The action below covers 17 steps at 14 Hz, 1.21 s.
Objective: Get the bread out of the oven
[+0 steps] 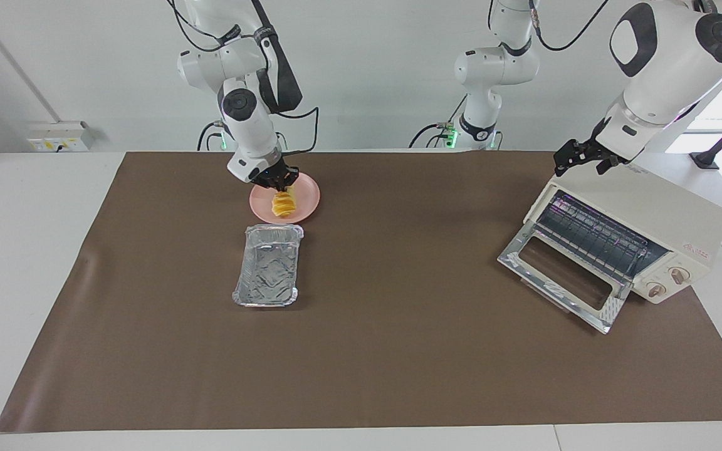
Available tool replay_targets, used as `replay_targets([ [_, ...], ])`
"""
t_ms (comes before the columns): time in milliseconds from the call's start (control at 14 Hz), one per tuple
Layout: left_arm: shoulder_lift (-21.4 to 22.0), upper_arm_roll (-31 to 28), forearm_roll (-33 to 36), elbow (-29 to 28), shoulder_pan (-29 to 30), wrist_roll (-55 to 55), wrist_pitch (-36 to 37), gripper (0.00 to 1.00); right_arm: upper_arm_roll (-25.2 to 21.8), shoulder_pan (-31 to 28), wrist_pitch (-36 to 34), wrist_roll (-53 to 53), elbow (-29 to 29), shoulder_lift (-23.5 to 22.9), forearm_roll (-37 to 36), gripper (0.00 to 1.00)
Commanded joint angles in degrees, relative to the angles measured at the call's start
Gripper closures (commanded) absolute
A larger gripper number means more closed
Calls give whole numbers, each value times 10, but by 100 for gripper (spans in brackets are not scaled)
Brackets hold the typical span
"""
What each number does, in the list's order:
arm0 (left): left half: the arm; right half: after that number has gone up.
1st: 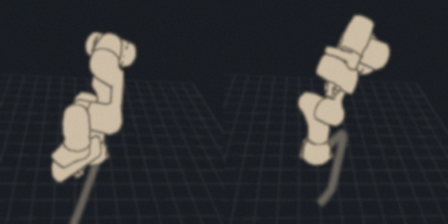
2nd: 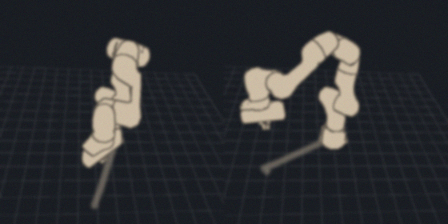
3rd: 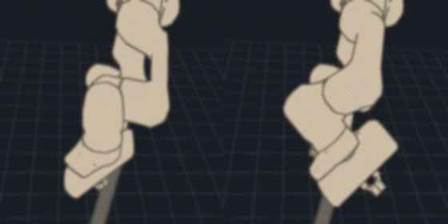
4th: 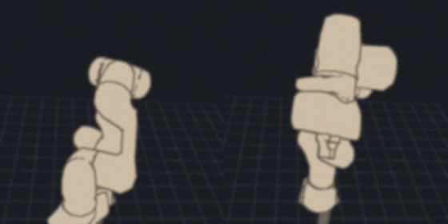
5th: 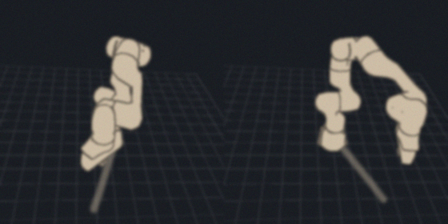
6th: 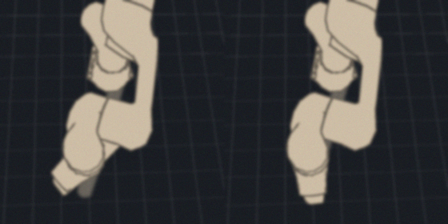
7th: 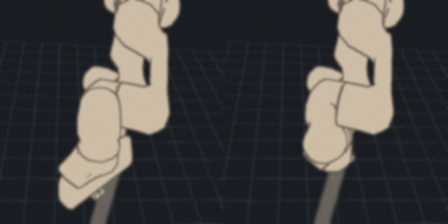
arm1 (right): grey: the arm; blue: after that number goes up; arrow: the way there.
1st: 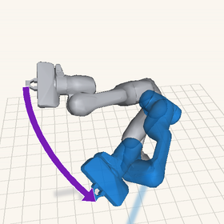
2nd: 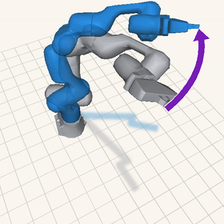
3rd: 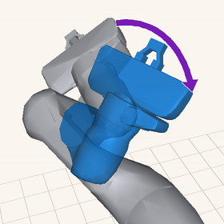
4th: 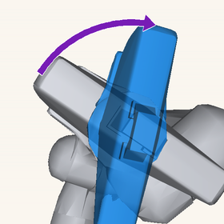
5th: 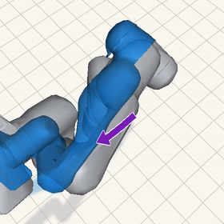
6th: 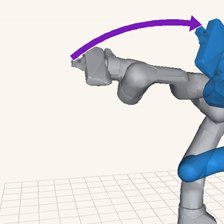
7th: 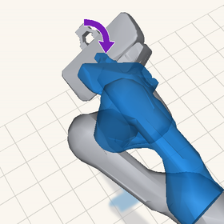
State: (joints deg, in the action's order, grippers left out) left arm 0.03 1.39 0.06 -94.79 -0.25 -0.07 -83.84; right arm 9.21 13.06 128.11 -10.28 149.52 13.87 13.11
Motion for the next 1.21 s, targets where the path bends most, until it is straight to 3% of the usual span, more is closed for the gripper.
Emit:
replay_targets([
  [0,11,1,10,-7,2,0,-7,0,1,6,19,-11,7,-8,0,100],
  [71,11,1,10,-7,2,0,-7,0,1,7,24,-11,7,-10,0,100],
  [143,11,1,10,-7,2,0,-7,0,1,7,29,-9,7,-11,0,91],
  [286,11,1,10,-7,2,0,-7,0,1,7,40,-11,5,-16,0,10],
  [357,11,1,10,-7,2,0,-7,0,0,7,37,-8,2,-17,0,0],
  [571,11,1,10,-7,2,0,-7,0,0,0,16,-4,-47,-22,0,0],
  [786,11,1,10,-7,2,0,-7,0,-3,-14,-71,1,-143,-19,-23,0],
  [1143,11,1,10,-7,2,0,-7,0,-2,-90,-165,23,-275,-19,-55,0],
])
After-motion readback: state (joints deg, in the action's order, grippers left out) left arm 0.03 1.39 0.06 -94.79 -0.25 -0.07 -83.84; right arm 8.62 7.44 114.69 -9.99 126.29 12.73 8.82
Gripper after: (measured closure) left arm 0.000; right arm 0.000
